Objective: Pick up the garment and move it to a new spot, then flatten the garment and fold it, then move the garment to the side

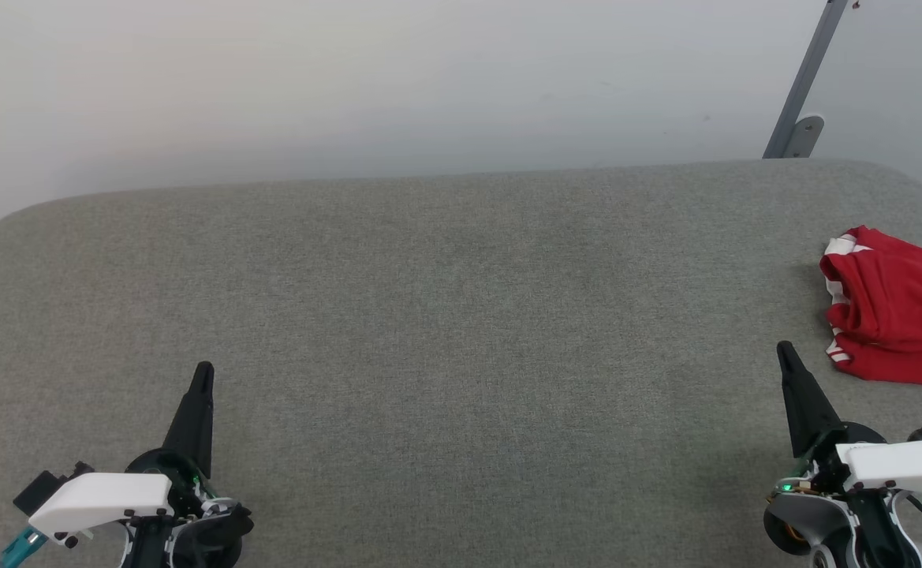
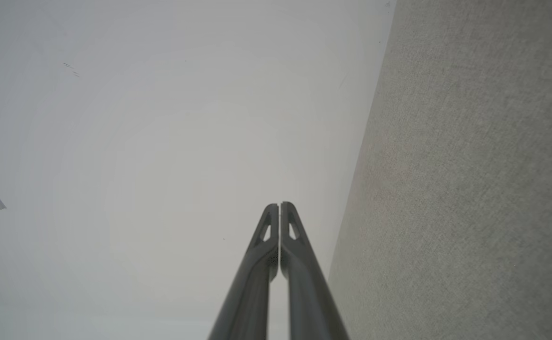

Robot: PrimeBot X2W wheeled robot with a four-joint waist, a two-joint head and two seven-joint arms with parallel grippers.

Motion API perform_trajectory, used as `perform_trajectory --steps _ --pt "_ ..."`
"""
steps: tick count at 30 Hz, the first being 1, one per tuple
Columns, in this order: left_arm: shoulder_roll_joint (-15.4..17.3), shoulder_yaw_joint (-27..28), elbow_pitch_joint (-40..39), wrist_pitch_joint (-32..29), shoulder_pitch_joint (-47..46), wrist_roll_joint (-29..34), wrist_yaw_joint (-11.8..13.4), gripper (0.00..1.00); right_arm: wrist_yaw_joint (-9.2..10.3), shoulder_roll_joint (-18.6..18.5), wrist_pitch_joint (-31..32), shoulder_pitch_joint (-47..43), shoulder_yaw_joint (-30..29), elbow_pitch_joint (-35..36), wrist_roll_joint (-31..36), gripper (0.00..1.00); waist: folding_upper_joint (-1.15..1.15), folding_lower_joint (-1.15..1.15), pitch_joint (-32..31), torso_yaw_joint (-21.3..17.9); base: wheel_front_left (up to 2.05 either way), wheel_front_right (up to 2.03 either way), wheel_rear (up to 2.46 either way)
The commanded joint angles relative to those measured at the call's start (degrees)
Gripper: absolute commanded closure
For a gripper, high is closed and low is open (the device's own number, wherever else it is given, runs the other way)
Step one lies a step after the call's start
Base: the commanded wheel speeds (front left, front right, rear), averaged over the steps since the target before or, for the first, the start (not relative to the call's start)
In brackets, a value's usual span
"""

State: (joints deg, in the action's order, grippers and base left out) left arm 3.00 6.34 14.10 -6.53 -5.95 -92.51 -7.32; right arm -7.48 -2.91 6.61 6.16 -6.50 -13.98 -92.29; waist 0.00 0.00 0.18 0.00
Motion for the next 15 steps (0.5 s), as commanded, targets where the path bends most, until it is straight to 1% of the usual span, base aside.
perform_trajectory --steps 1,15 --pt "-0.1 0.2 0.0 -0.1 -0.7 0.0 -0.3 1.00 -0.02 0.1 0.1 0.3 -0.1 -0.1 -0.2 1.00 0.00 0.00 0.0 0.0 0.00 0.00 0.00" --pt "-0.1 0.2 0.0 -0.1 -0.7 0.1 -0.3 1.00 -0.02 0.1 0.0 0.3 -0.1 -0.1 -0.2 1.00 0.00 0.00 0.0 0.0 0.00 0.00 0.00"
